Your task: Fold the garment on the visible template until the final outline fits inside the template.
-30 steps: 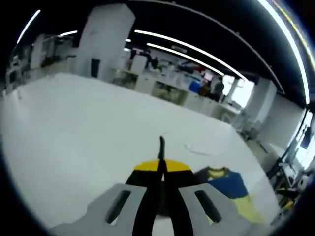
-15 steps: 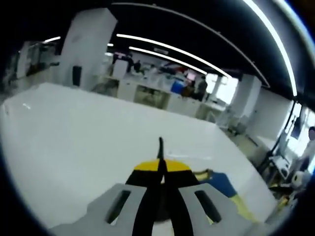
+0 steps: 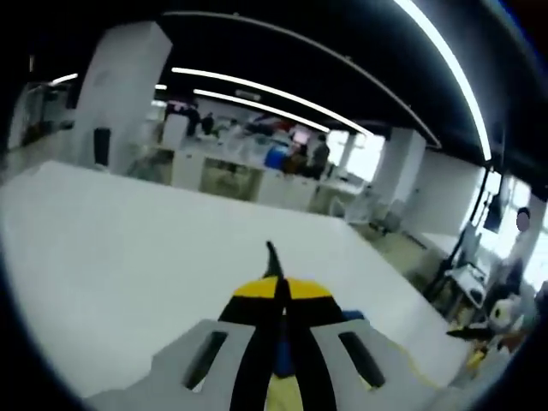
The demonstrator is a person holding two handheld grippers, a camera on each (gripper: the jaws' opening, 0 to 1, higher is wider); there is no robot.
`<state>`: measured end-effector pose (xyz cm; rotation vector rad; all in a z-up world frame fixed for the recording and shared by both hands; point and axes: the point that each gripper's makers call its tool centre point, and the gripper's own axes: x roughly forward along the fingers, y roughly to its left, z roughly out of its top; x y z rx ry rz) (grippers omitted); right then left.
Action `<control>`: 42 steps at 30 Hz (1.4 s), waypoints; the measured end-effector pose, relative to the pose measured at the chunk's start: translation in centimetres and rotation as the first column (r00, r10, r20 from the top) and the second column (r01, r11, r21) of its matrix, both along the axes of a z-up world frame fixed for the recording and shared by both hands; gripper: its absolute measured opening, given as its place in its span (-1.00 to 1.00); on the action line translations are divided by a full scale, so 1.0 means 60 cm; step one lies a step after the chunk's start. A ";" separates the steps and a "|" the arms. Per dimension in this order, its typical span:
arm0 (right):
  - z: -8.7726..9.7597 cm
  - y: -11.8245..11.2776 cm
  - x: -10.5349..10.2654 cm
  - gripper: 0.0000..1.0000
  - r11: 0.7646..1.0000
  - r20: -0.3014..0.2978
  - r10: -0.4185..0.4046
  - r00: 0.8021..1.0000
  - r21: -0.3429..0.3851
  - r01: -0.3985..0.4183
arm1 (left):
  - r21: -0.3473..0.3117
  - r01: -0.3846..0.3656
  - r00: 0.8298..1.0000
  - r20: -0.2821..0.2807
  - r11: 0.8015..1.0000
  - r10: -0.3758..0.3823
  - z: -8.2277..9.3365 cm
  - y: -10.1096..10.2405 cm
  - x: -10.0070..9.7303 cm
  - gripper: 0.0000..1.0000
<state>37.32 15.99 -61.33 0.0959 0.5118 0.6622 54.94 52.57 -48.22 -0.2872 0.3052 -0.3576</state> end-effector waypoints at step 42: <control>-0.004 -0.045 -0.019 1.00 0.997 -0.012 -0.070 0.997 0.010 0.071 | -0.003 0.336 0.942 -0.018 0.942 -0.336 -0.019 -0.291 0.055 -1.00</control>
